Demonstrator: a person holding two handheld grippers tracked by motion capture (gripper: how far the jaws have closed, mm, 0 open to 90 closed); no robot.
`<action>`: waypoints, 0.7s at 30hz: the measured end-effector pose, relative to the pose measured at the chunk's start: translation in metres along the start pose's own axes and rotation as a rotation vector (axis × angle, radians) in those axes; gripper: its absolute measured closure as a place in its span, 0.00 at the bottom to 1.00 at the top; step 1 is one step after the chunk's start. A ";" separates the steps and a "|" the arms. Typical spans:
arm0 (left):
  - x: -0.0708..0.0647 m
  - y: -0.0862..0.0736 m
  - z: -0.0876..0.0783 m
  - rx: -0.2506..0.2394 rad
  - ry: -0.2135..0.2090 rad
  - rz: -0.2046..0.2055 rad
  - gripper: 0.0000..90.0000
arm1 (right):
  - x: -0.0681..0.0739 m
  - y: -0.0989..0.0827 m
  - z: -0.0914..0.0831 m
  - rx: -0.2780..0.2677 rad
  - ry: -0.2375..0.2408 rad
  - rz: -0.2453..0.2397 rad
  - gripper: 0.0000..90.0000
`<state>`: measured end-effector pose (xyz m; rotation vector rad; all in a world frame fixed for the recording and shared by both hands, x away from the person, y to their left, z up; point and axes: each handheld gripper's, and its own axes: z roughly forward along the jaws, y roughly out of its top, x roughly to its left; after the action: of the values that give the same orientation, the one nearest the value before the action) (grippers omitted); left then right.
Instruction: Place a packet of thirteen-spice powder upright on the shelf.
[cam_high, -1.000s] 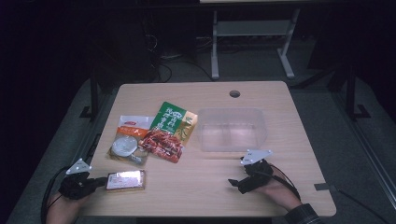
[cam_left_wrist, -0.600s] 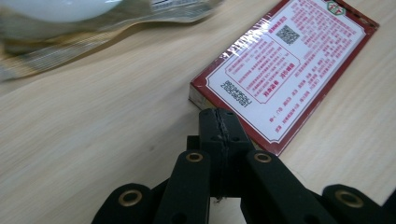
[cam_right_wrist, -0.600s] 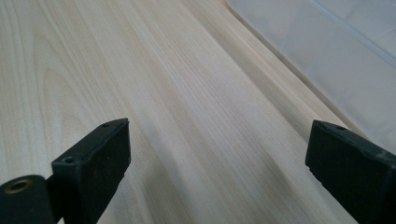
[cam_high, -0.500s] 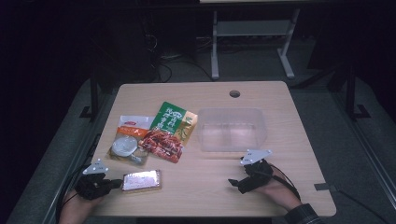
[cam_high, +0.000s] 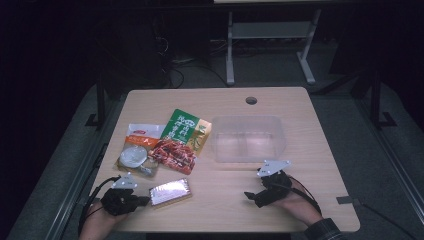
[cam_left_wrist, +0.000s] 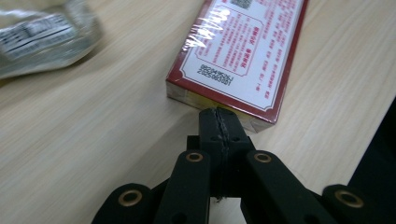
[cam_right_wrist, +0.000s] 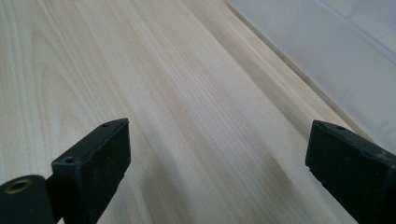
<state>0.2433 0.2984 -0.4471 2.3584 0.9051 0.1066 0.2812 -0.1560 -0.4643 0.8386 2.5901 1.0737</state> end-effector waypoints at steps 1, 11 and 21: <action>0.000 0.000 0.000 0.000 0.000 0.000 0.99 | 0.000 0.000 0.000 0.000 0.000 0.000 0.07; -0.014 0.018 0.017 0.002 -0.059 0.067 0.99 | 0.000 0.000 0.001 0.002 0.002 -0.002 0.07; -0.018 0.023 0.011 -0.029 -0.057 0.067 0.88 | 0.000 0.000 0.000 0.003 0.005 0.003 0.07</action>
<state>0.2464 0.2678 -0.4407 2.3526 0.7927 0.0779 0.2814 -0.1562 -0.4647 0.8412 2.5961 1.0749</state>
